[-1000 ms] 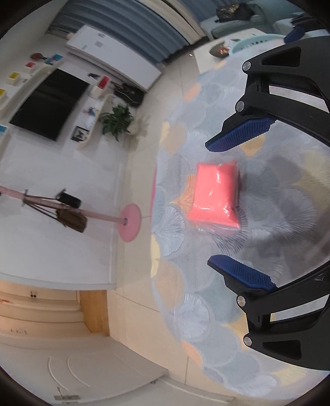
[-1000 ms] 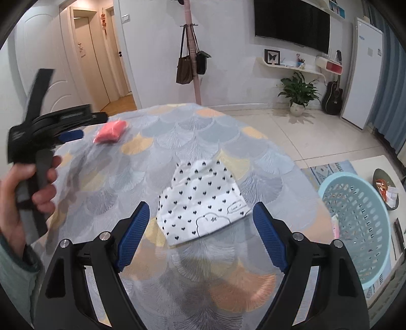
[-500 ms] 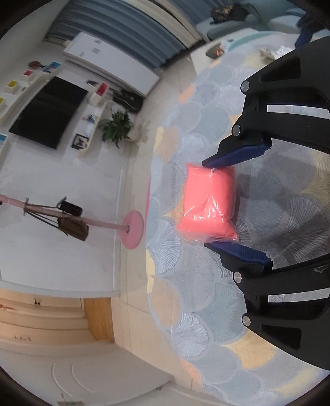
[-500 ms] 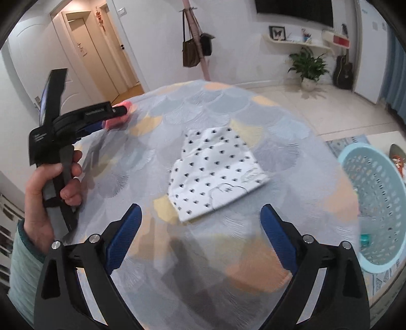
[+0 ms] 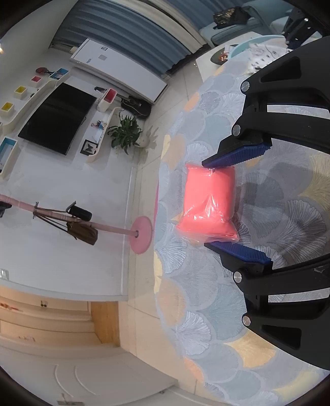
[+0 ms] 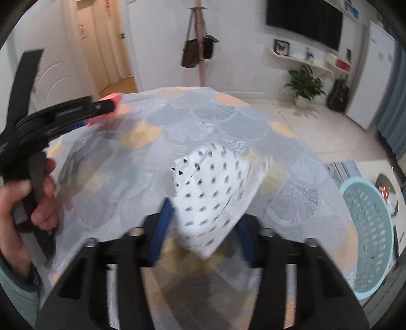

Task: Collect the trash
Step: 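Grasp the pink packet with the left tool while the right tool grasps the polka-dot paper, then carry the pink packet and paper over the basket and open both tools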

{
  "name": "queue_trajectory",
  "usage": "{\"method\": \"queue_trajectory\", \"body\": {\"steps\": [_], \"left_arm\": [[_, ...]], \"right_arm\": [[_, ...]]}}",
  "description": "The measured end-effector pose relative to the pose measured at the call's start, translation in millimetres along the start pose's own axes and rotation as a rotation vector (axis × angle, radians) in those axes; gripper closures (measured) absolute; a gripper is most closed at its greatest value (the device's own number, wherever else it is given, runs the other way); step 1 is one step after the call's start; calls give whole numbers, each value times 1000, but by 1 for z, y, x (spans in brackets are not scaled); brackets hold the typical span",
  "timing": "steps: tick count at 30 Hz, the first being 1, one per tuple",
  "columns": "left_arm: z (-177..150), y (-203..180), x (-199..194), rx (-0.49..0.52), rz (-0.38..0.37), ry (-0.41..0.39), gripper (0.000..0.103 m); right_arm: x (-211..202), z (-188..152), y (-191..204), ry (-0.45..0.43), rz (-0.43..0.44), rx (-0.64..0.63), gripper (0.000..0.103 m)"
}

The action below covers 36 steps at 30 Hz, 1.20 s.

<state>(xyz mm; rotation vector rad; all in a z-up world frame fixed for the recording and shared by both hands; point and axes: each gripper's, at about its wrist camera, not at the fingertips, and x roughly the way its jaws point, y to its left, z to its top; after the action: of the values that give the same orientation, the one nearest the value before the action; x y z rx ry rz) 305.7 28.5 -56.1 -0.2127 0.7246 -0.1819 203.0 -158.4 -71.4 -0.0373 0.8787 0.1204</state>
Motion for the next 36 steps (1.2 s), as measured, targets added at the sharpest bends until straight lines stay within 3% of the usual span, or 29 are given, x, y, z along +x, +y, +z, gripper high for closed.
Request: {"method": "queue_trajectory", "body": {"steps": [5,14,23,28,36], "left_arm": [[-1,-19,-5,65,6,-34,49],[-4,-93,-50,169,-173,-58,50],[-20,-187,-68,335,-251,-96,50],[-32,-236,-55,357,-342,-44,50],[-61,-298,-23,442,-389,46,49]], "right_arm": [[-24,-1,-5,-59,14,8,85],[-99,6,-49,-244,-80,39,86],[-149,1,-127,-326,-206,146,86],[-152,-10,-182,-313,-275,227,86],[-112,-45,-273,-170,-318,430,86]]}}
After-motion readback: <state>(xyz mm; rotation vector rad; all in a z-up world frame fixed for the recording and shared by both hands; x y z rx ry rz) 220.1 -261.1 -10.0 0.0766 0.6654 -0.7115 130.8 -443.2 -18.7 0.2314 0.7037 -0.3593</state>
